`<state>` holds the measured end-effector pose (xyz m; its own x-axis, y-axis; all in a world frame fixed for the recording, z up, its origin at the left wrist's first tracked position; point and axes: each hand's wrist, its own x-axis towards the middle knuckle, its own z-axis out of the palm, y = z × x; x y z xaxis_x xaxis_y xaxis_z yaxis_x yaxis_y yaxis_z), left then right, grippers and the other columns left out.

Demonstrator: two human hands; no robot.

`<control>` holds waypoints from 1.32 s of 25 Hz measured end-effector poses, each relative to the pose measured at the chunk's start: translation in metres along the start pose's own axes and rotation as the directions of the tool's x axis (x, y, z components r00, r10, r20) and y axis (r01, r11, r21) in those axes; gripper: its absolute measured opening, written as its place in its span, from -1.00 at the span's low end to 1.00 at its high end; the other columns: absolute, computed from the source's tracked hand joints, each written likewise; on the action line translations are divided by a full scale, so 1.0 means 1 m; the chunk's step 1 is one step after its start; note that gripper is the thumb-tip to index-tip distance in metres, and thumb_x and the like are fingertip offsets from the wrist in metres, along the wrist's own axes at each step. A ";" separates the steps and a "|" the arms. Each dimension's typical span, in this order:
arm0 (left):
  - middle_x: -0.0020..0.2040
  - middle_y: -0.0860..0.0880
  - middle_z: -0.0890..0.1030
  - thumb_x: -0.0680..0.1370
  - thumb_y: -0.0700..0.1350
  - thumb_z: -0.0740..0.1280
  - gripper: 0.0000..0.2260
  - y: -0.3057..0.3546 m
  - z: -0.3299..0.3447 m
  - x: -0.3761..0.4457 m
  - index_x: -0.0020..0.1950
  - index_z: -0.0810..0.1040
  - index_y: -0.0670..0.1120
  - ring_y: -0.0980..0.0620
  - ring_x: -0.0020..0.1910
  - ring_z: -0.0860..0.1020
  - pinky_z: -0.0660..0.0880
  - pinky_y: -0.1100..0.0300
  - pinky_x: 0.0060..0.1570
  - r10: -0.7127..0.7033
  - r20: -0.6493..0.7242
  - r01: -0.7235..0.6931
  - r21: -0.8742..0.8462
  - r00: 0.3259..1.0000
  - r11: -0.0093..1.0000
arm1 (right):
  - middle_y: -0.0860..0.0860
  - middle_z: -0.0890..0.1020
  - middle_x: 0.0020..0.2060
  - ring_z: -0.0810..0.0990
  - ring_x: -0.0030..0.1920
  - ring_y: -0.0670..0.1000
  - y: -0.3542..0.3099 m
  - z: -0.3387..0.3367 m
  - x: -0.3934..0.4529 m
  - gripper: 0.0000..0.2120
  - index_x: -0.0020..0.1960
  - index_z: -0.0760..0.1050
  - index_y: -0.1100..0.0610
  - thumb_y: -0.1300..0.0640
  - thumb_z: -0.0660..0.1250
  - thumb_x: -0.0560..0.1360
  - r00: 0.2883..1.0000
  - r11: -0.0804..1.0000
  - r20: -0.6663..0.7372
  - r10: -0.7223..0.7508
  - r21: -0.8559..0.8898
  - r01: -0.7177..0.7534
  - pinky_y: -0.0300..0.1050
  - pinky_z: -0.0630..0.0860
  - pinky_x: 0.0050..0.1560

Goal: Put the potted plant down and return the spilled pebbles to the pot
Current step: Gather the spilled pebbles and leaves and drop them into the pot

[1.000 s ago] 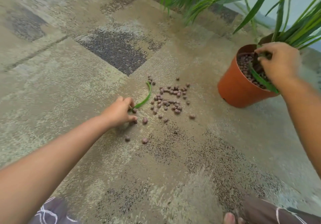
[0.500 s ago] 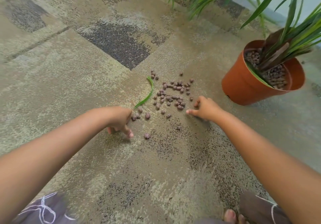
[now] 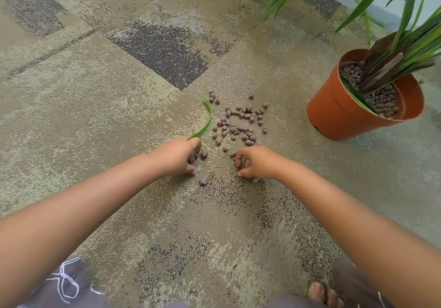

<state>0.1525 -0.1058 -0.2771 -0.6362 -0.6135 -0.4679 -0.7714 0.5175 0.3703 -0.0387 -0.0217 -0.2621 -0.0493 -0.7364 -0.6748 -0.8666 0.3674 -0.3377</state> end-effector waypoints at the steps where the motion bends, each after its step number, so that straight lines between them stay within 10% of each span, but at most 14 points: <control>1: -0.02 -0.01 0.49 0.41 -0.10 0.41 -0.67 0.001 0.004 0.001 0.12 0.41 -0.07 0.03 -0.08 0.51 0.46 0.27 -0.18 0.016 -0.029 -0.016 0.013 0.999 1.000 | -0.06 0.50 -0.21 0.51 -0.29 -0.11 -0.004 0.004 -0.001 -0.86 -0.02 0.48 0.08 0.22 0.35 0.45 0.998 0.995 -0.046 -0.033 -0.091 0.029 -0.27 0.54 -0.29; 4: -0.02 -0.01 0.43 0.46 -0.18 0.34 -0.85 0.003 0.012 -0.001 0.01 0.46 -0.06 0.06 -0.13 0.48 0.31 0.39 -0.31 0.039 -0.118 -0.040 -0.003 0.992 0.999 | -0.09 0.49 -0.27 0.49 -0.32 -0.14 -0.006 0.008 0.002 -0.88 -0.09 0.52 0.11 0.30 0.34 0.43 0.995 0.997 -0.087 -0.049 -0.062 0.043 -0.26 0.50 -0.33; 8: -0.08 -0.05 0.52 0.47 -0.24 0.31 -0.91 0.007 0.017 0.003 -0.10 0.48 -0.07 0.13 -0.31 0.50 0.38 0.36 -0.42 -0.110 -0.115 0.066 -0.333 0.987 0.941 | 0.03 0.60 -0.20 0.58 -0.29 -0.10 -0.008 0.005 0.006 -0.97 -0.16 0.52 0.21 0.29 0.33 0.45 0.996 0.814 0.031 0.078 0.575 -0.082 -0.21 0.63 -0.15; 12: -0.23 -0.10 0.51 0.51 -0.28 0.24 -0.95 0.031 -0.008 0.003 -0.11 0.43 -0.14 0.03 -0.34 0.46 0.45 0.27 -0.38 -0.192 0.234 0.263 -0.955 0.953 0.140 | 0.04 0.52 -0.27 0.46 -0.34 -0.10 -0.021 0.011 0.003 -0.88 -0.04 0.53 0.26 0.27 0.23 0.51 0.993 -0.003 0.109 0.040 0.994 -0.109 -0.38 0.51 -0.42; 14: -0.21 -0.11 0.51 0.52 -0.29 0.21 -0.94 0.043 -0.016 0.005 -0.10 0.42 -0.15 0.03 -0.29 0.46 0.47 0.28 -0.34 -0.165 0.230 0.229 -0.973 0.959 -0.025 | 0.04 0.52 -0.26 0.45 -0.32 -0.09 -0.022 0.022 0.005 -0.82 -0.05 0.54 0.22 0.23 0.16 0.53 0.995 -0.227 0.099 0.023 0.969 -0.091 -0.35 0.50 -0.40; 20: -0.04 -0.01 0.61 0.53 -0.18 0.26 -0.85 0.073 -0.023 0.002 0.06 0.52 -0.05 0.08 -0.13 0.58 0.55 0.31 -0.24 -0.146 -0.042 0.047 -0.830 0.988 0.556 | 0.08 0.57 -0.40 0.51 -0.33 -0.03 -0.033 0.022 0.003 -0.71 -0.11 0.50 0.25 0.13 0.08 0.60 0.997 -0.541 0.062 0.043 0.840 -0.029 -0.21 0.55 -0.23; 29: 0.35 -0.06 0.38 0.56 -0.21 0.17 -0.59 0.086 -0.046 -0.010 0.40 0.29 0.01 0.00 0.30 0.41 0.27 0.01 0.37 0.265 -0.094 -0.087 -0.996 0.960 -0.036 | 0.15 0.55 -0.17 0.55 -0.10 0.03 -0.021 -0.032 -0.014 -0.78 0.01 0.46 0.28 0.20 0.08 0.60 0.993 -0.690 -0.038 0.113 0.716 0.106 -0.09 0.54 0.07; 33: 0.21 -0.02 0.53 0.54 -0.23 0.20 -0.73 0.069 -0.050 -0.006 0.22 0.44 -0.05 -0.01 0.18 0.53 0.51 0.16 0.12 0.000 -0.240 -0.231 -0.935 0.971 0.268 | 0.20 0.55 -0.22 0.58 -0.04 0.12 0.004 -0.086 -0.052 -0.81 -0.01 0.43 0.34 0.29 0.06 0.59 0.927 -0.765 -0.180 0.328 0.525 0.372 0.02 0.51 0.18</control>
<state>0.1019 -0.0962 -0.2088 -0.6209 -0.7389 -0.2616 -0.0733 -0.2775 0.9579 -0.0828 -0.0308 -0.1719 -0.4193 -0.6643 -0.6188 0.9056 -0.2574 -0.3372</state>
